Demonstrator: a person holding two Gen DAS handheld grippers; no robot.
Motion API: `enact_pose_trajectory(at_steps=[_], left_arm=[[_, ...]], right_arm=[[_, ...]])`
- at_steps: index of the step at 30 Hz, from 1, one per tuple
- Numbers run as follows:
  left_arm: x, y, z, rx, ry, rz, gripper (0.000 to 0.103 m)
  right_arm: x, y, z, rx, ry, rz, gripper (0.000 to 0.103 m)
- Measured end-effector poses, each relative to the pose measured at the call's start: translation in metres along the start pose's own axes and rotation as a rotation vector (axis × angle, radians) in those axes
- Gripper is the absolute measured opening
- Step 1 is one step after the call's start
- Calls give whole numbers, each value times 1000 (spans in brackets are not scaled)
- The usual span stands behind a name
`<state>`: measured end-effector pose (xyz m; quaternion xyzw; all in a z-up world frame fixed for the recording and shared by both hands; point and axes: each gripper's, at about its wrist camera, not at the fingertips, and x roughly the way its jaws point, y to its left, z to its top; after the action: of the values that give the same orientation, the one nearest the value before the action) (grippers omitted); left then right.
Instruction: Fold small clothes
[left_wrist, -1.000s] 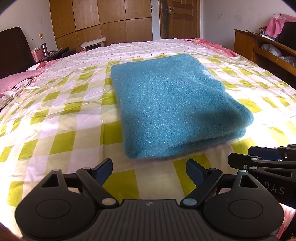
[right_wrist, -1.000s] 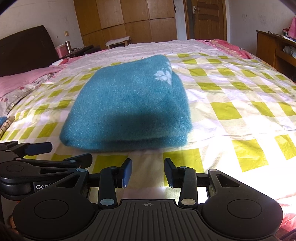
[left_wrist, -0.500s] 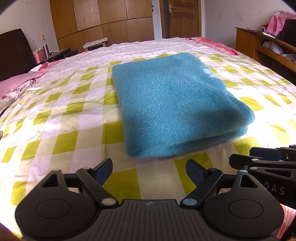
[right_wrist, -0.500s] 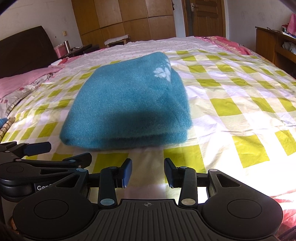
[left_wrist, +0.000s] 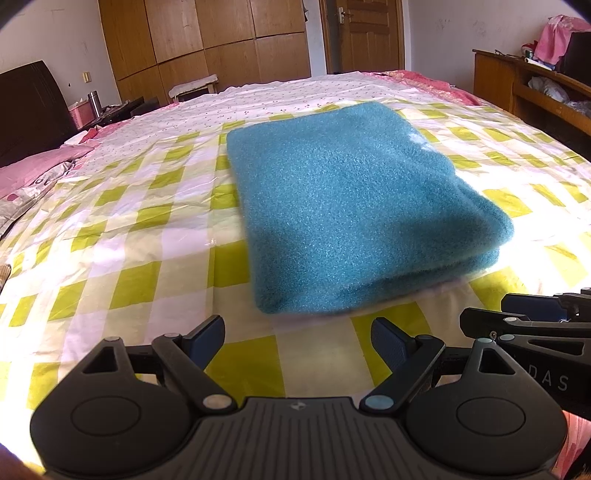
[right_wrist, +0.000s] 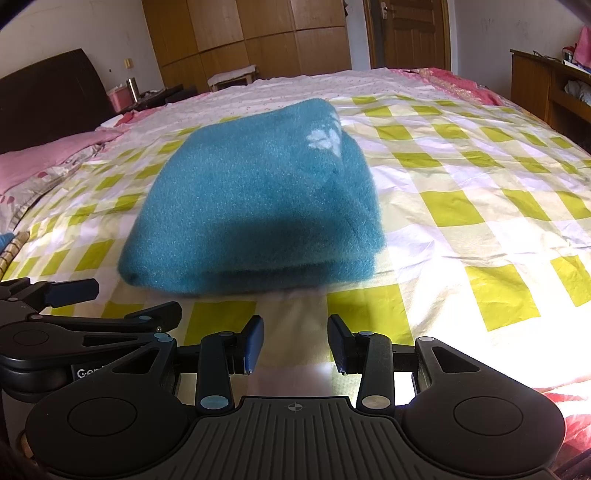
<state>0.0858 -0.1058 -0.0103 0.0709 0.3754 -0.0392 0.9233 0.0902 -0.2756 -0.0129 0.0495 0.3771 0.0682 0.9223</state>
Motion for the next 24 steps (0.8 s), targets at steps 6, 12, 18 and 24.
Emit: enact_pose_trajectory(at_steps=[6, 12, 18, 24], left_arm=[[1, 0, 0, 5, 2, 12, 91], [1, 1, 1, 0, 4, 16, 91], [1, 2, 1, -3, 5, 14, 91], [1, 1, 0, 1, -3, 23, 91]], right_arm=[[2, 0, -1, -4, 5, 2, 38], [2, 1, -2, -8, 10, 5, 38], [3, 2, -2, -2, 14, 9, 38], [2, 1, -2, 2, 13, 10, 38]])
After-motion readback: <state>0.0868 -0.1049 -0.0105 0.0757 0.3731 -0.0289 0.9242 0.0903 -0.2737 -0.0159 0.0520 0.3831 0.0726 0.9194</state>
